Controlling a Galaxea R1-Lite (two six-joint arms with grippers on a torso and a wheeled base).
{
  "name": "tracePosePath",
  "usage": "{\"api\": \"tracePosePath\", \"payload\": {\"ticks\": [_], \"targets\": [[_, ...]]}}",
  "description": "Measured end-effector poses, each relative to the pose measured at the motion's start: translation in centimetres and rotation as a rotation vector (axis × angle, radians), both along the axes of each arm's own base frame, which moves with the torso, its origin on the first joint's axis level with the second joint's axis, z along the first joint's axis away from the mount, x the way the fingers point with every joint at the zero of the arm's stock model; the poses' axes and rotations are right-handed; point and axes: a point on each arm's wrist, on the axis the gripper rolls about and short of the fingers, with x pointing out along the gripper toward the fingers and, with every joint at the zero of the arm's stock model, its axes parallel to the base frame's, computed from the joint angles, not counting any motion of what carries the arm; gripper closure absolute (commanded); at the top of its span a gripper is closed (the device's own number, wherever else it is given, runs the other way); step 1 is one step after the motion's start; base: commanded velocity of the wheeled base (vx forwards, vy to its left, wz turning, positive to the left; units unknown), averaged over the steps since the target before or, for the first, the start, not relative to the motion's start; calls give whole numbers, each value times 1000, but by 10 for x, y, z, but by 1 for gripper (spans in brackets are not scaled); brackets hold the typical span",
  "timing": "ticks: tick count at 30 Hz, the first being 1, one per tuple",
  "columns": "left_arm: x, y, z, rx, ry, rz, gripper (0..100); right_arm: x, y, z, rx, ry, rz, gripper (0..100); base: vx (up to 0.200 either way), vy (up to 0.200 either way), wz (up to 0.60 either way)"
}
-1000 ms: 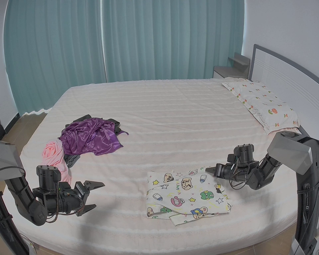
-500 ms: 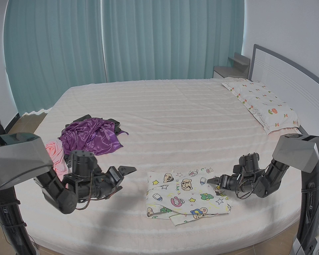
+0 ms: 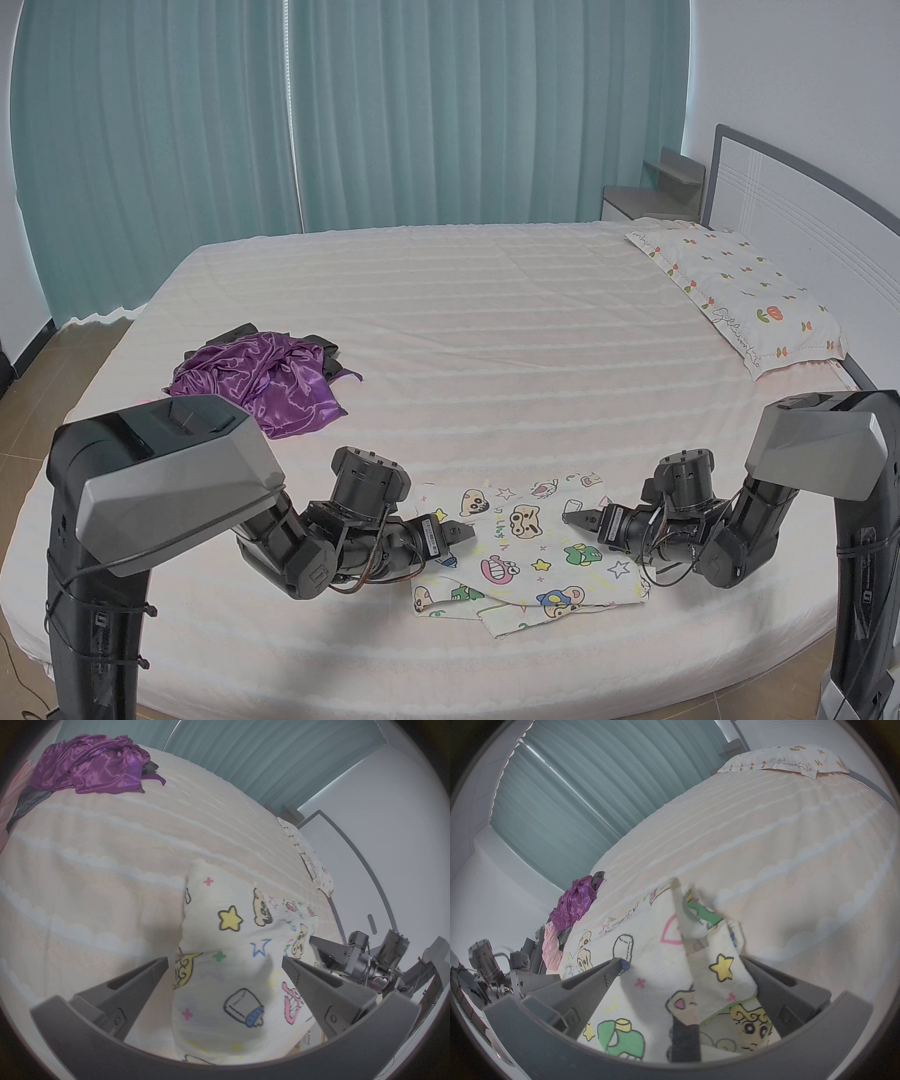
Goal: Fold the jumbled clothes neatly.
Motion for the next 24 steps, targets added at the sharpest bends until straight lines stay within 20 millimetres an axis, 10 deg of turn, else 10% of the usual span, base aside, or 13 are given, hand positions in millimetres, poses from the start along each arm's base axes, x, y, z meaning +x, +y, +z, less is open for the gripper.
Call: {"api": "tracePosePath", "payload": {"ticks": [4,5,6,7,24], "targets": [[1,-9,-4,19,22,-21,0,-3,2,-6,-12,14,6,0,0,0,0],[2,-11,-5,23,28,-24,100,-4,3,-7,-14,18,10,0,0,0,0],[2,-12,-5,24,31,-26,100,-5,3,-7,-16,20,12,0,0,0,0],[3,-14,-5,23,33,-29,100,-5,3,-8,-16,21,13,100,0,0,0],[1,-19,-6,18,47,-16,100,-5,7,-3,32,27,4,100,0,0,0]]}}
